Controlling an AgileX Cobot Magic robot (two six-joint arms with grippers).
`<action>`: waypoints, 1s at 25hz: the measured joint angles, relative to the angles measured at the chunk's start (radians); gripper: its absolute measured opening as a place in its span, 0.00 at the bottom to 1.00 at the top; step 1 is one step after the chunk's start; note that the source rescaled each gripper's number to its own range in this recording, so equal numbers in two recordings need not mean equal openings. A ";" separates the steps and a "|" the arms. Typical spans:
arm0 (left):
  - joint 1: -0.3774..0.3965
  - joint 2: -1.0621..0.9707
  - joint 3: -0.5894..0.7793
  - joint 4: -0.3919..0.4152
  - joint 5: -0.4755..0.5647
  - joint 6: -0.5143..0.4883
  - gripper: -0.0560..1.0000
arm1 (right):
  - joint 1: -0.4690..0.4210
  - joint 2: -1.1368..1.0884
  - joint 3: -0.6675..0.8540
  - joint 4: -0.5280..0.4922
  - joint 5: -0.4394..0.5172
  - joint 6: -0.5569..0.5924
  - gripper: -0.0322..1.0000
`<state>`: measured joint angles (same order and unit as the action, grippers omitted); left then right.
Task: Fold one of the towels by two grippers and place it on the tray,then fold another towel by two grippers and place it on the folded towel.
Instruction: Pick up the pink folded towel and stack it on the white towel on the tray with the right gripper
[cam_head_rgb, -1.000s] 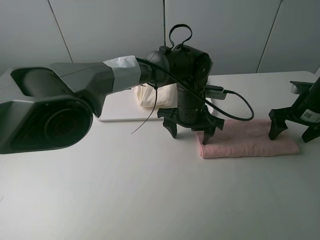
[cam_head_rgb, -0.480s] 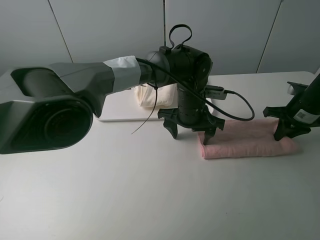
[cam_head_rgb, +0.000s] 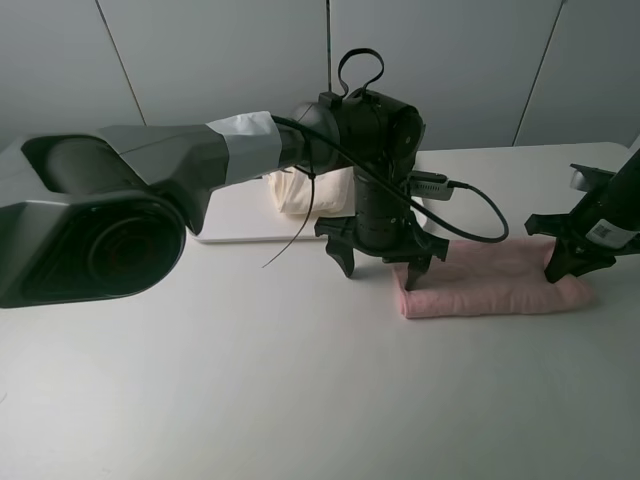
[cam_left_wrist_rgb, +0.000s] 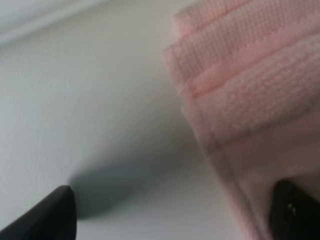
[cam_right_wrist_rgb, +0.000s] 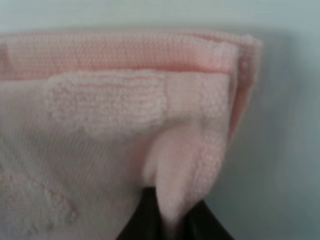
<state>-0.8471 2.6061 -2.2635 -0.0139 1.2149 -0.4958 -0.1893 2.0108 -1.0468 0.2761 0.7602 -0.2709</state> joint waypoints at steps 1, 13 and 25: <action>0.000 0.000 0.000 0.000 0.000 0.000 1.00 | 0.000 -0.005 0.002 0.004 0.004 -0.002 0.07; 0.000 0.000 0.000 0.000 0.000 0.020 1.00 | 0.000 -0.147 0.009 0.164 0.103 -0.034 0.07; 0.030 0.000 0.000 -0.010 0.002 0.026 1.00 | 0.000 -0.154 0.009 0.498 0.259 -0.217 0.07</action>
<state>-0.8167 2.6061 -2.2635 -0.0239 1.2164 -0.4701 -0.1893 1.8568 -1.0380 0.7745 1.0194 -0.4874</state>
